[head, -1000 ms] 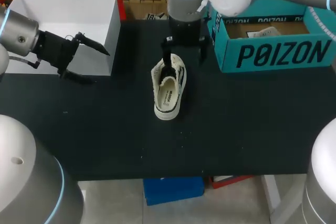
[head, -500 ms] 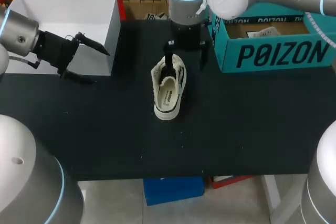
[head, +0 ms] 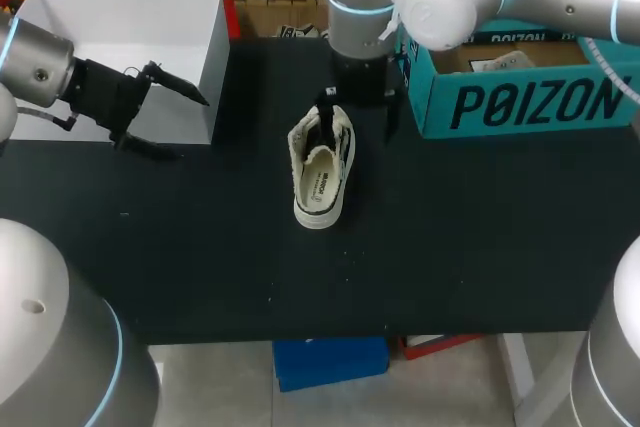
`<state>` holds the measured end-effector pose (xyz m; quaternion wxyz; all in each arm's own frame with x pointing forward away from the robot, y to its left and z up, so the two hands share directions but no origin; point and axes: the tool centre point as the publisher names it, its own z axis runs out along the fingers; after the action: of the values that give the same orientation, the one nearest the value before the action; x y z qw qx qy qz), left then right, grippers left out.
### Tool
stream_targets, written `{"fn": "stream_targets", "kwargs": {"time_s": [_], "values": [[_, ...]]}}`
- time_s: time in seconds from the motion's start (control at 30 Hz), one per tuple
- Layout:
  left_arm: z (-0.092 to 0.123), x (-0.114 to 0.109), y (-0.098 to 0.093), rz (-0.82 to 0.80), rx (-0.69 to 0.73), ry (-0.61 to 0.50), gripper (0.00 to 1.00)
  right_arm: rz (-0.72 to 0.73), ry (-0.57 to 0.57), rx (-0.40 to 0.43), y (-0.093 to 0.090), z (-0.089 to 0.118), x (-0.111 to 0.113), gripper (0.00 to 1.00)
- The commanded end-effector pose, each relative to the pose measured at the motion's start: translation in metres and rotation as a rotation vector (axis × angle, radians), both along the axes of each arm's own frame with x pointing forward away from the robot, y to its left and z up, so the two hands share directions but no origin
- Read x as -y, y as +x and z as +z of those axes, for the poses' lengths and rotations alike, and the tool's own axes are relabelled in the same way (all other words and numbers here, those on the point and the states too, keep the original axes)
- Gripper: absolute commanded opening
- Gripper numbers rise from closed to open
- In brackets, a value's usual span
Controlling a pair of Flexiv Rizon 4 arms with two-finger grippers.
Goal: Take the shoe out of the shoebox, open the shoe tongue, remove and reinsert the insole, then place the shoe into the shoebox
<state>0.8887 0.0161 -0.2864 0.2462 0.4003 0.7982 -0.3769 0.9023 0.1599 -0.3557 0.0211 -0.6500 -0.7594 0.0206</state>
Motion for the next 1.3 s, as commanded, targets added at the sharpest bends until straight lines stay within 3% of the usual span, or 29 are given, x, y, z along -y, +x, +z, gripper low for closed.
{"fn": "stream_targets", "kwargs": {"time_s": [0.03, 0.07, 0.1, 0.13, 0.33, 0.47, 0.77, 1.3], "values": [[-0.001, 0.001, -0.001, 0.004, 0.005, 0.000, 1.00, 0.001, 0.005, -0.004, 0.004, -0.005, 0.001, 1.00], [-0.001, 0.001, -0.001, 0.004, 0.005, 0.000, 1.00, 0.001, 0.005, -0.003, 0.004, -0.005, 0.001, 0.96], [-0.001, 0.001, -0.001, 0.004, 0.005, 0.000, 1.00, 0.001, 0.005, -0.003, 0.005, -0.005, 0.002, 0.51], [-0.001, 0.001, -0.001, 0.004, 0.005, 0.000, 1.00, 0.001, 0.005, -0.004, 0.005, -0.006, 0.002, 0.45], [-0.001, 0.001, -0.001, 0.004, 0.005, 0.000, 1.00, 0.003, 0.007, -0.012, 0.006, -0.012, 0.001, 0.51], [-0.001, 0.001, -0.001, 0.004, 0.005, 0.000, 1.00, 0.001, 0.012, -0.021, 0.006, -0.018, -0.001, 0.63], [-0.001, 0.001, -0.001, 0.004, 0.005, 0.000, 1.00, -0.001, 0.022, -0.041, 0.003, -0.029, -0.008, 0.53], [-0.001, 0.001, -0.001, 0.004, 0.005, 0.000, 1.00, -0.008, 0.030, -0.062, 0.008, -0.046, -0.011, 0.53]]}}
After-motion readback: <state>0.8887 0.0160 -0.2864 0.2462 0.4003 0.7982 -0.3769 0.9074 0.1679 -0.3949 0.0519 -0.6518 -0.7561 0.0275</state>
